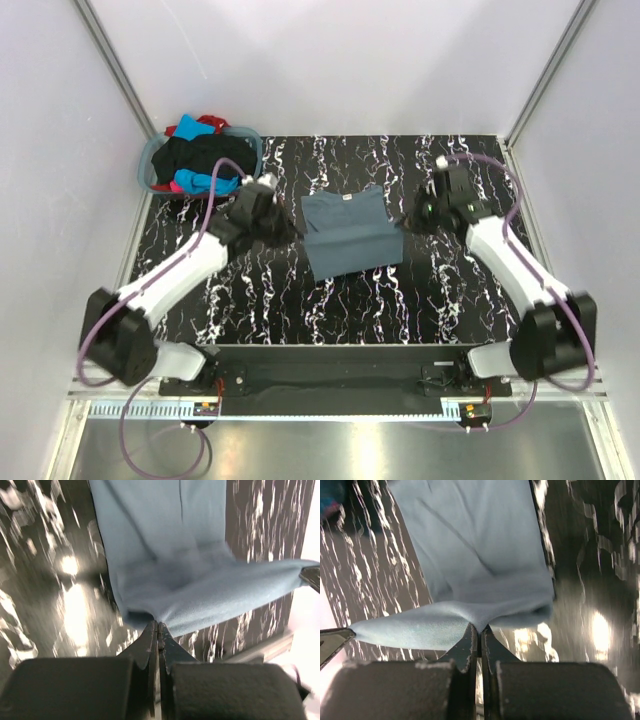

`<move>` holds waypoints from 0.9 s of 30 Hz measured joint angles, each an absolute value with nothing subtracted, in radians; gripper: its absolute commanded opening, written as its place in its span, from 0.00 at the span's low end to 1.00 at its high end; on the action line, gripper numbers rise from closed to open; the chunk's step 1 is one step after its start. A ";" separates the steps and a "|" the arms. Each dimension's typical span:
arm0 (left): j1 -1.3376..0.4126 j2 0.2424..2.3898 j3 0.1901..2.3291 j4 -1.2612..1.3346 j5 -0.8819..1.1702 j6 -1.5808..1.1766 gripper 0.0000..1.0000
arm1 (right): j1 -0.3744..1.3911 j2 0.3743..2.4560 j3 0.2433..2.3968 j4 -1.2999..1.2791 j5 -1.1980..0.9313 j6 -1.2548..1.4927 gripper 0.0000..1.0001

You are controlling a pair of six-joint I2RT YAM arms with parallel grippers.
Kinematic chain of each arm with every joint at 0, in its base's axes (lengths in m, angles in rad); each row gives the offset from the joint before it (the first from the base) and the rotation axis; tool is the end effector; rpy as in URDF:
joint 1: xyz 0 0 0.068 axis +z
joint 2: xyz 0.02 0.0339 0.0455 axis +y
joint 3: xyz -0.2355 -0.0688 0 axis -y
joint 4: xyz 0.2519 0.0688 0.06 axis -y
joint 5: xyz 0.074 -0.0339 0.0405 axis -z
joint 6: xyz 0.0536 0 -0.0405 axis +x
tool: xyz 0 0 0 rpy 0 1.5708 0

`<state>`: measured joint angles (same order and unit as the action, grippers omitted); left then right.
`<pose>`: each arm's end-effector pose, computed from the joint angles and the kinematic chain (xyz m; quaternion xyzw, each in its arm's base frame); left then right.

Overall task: Fold and stack the t-shirts
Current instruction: Fold the tshirt

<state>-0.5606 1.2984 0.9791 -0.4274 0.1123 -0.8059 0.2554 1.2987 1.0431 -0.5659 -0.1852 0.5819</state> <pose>0.2577 -0.1689 0.2318 -0.0896 0.9107 -0.2923 0.2776 0.2896 0.0858 0.2419 0.1172 0.9198 0.2268 0.2979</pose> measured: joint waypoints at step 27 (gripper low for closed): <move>-0.251 2.231 1.809 -0.434 0.255 -0.620 0.00 | 0.154 2.374 2.062 -0.521 -0.406 0.463 0.07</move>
